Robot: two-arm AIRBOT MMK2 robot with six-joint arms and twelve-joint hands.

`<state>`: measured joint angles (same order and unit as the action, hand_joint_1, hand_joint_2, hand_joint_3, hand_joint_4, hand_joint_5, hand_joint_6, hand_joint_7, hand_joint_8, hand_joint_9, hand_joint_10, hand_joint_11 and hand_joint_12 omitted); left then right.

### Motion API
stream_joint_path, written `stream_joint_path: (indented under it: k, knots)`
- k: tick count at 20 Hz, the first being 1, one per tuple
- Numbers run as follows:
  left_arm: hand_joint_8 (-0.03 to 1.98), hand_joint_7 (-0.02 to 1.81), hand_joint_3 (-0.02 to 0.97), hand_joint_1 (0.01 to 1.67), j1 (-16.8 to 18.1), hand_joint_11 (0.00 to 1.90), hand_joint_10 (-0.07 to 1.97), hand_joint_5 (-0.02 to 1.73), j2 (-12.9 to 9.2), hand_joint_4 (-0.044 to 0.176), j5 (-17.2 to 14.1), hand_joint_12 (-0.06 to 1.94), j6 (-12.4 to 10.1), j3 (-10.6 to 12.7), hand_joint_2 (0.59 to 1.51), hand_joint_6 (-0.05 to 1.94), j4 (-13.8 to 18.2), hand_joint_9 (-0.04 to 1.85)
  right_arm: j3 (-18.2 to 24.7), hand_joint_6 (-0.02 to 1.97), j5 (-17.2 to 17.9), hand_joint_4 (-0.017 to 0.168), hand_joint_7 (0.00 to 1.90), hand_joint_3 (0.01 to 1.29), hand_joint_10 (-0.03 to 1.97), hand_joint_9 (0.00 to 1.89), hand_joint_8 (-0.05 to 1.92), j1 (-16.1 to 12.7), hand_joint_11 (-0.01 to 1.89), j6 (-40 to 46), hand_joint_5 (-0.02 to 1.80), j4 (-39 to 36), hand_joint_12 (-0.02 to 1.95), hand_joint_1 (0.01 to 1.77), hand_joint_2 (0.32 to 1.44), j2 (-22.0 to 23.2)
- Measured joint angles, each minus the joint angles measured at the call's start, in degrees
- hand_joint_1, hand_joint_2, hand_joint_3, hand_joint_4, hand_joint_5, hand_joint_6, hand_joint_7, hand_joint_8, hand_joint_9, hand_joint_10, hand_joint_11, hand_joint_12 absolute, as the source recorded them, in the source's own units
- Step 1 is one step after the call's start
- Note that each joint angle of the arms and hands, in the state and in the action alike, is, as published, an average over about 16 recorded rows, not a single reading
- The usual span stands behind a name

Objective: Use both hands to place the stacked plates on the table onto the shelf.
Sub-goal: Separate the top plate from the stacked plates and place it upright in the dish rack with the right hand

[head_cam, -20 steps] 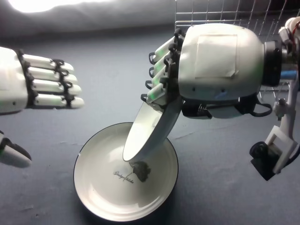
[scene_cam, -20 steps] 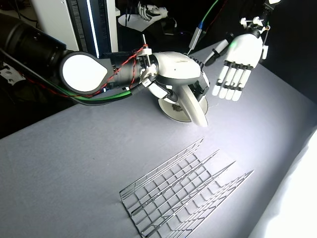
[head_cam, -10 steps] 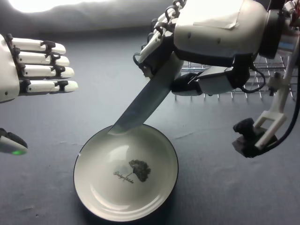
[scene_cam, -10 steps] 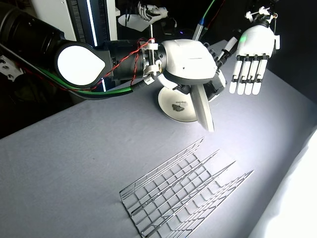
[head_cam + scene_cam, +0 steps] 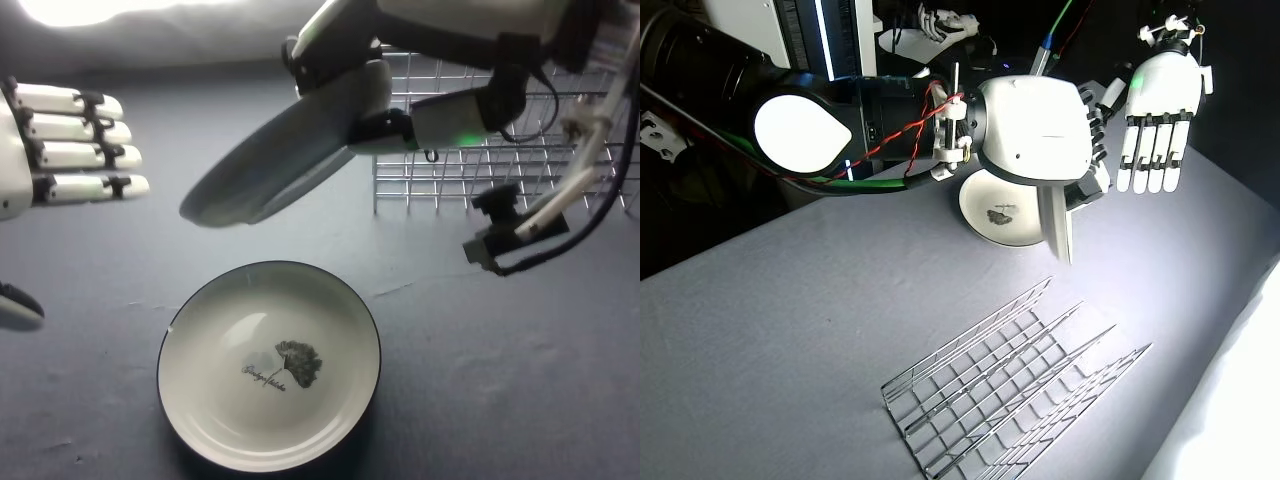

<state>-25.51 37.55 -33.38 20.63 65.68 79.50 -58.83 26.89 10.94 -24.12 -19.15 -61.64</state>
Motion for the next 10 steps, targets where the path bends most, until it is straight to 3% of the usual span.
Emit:
stream_joint_path:
  k: [10]
  knots:
    - [0.01,0.11,0.009,0.02,-0.23,0.05,0.01,0.11,0.58,-0.001,-0.7,0.11,0.05,0.14,1.052,0.0,2.37,0.1,-0.13,0.98,-5.41,-0.008,1.02,0.01,1.15,0.92,0.87,-3.35,0.81,0.54,0.92,12.27,1.21,1.36,1.02,-0.09]
